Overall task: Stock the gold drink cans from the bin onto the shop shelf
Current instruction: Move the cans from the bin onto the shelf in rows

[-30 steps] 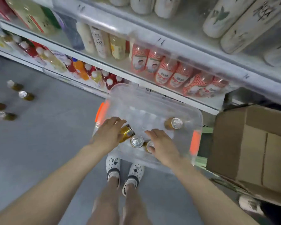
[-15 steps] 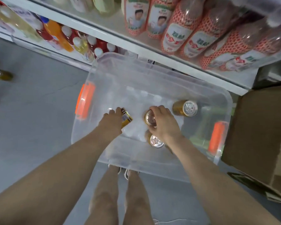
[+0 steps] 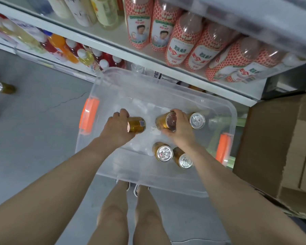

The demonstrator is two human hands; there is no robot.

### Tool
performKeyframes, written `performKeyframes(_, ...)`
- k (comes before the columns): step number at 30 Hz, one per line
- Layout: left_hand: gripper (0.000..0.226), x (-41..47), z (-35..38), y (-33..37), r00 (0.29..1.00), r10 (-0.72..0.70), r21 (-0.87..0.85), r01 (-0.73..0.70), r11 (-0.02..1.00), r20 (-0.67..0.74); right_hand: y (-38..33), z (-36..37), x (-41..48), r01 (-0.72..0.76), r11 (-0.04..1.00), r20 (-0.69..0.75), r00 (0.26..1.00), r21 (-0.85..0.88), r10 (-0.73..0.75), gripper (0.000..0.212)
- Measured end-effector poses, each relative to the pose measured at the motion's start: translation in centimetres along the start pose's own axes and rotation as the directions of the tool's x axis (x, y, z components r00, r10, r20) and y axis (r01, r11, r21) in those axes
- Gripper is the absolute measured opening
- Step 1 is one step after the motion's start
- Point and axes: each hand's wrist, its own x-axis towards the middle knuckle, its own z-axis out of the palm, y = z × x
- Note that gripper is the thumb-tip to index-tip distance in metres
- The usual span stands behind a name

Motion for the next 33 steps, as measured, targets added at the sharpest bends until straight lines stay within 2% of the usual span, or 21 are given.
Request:
performKeyframes(2, 0.064, -0.9, -1.7, 0.7, 0.999, 0.004, -0.040, -0.006, 0.999, -0.033, -1.1, -1.7, -1.4, -0.075, 0.984, -0.008, 0.997, 0.164, 0.077, 0.066)
performKeyframes(4, 0.066, -2.2, -3.7, 1.8, 0.996, 0.033, -0.075, -0.039, 0.996, -0.082, -2.3, -3.9, -3.1, -0.090, 0.955, -0.008, 0.995, 0.284, 0.096, 0.059)
performKeyframes(7, 0.071, -4.7, -7.2, 4.0, 0.990, 0.061, -0.109, -0.075, 0.991, -0.127, -4.3, -7.5, -6.1, -0.044, 0.937, -0.034, 0.998, 0.347, 0.060, 0.051)
performKeyframes(11, 0.079, -8.9, -12.6, 7.2, 0.977, 0.080, -0.152, -0.111, 0.982, -0.196, -8.1, -12.1, -10.4, 0.038, 0.911, -0.066, 0.998, 0.410, -0.012, 0.065)
performKeyframes(13, 0.075, -10.9, -15.1, 8.4, 0.969, 0.109, -0.143, -0.143, 0.979, -0.223, -10.0, -14.1, -12.4, 0.110, 0.922, -0.085, 0.993, 0.372, -0.084, 0.058)
performKeyframes(16, 0.068, -14.7, -19.3, 9.8, 0.940, 0.197, -0.134, -0.241, 0.961, -0.280, -13.3, -17.5, -15.8, 0.256, 0.947, -0.185, 0.957, 0.195, -0.221, 0.059)
performKeyframes(21, 0.064, -21.3, -26.6, 12.0, 0.857, 0.264, -0.109, -0.343, 0.933, -0.442, -19.4, -23.2, -20.7, 0.454, 0.889, -0.291, 0.860, 0.061, -0.420, 0.047)
performKeyframes(28, 0.066, -26.8, -35.6, 13.8, 0.745, 0.301, -0.056, -0.412, 0.909, -0.595, -27.5, -29.7, -25.0, 0.604, 0.793, -0.362, 0.723, -0.085, -0.589, 0.041)
performKeyframes(33, 0.065, -28.8, -41.9, 15.3, 0.649, 0.366, -0.002, -0.493, 0.870, -0.667, -33.9, -33.4, -27.0, 0.668, 0.732, -0.436, 0.624, -0.134, -0.649, 0.039)
